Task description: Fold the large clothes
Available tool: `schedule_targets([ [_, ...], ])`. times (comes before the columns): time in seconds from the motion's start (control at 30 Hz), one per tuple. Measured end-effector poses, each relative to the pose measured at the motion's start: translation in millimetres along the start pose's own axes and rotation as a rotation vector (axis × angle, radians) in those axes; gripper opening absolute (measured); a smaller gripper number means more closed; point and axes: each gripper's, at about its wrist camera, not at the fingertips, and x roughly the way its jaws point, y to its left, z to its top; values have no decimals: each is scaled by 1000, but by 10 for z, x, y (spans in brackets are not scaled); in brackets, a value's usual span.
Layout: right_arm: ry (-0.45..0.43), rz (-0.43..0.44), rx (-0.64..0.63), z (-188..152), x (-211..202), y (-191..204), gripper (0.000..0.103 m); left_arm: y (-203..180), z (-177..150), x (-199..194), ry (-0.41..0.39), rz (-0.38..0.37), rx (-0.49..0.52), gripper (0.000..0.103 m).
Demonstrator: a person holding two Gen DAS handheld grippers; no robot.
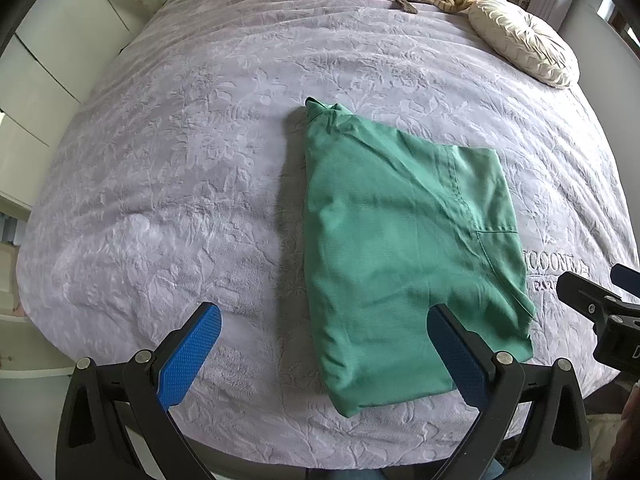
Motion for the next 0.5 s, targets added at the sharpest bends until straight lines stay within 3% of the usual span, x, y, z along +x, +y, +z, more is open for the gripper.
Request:
schedule_targets([
  [0.5,0,0,0,2,11,7,103,-4,7,1,1,1,2,103],
])
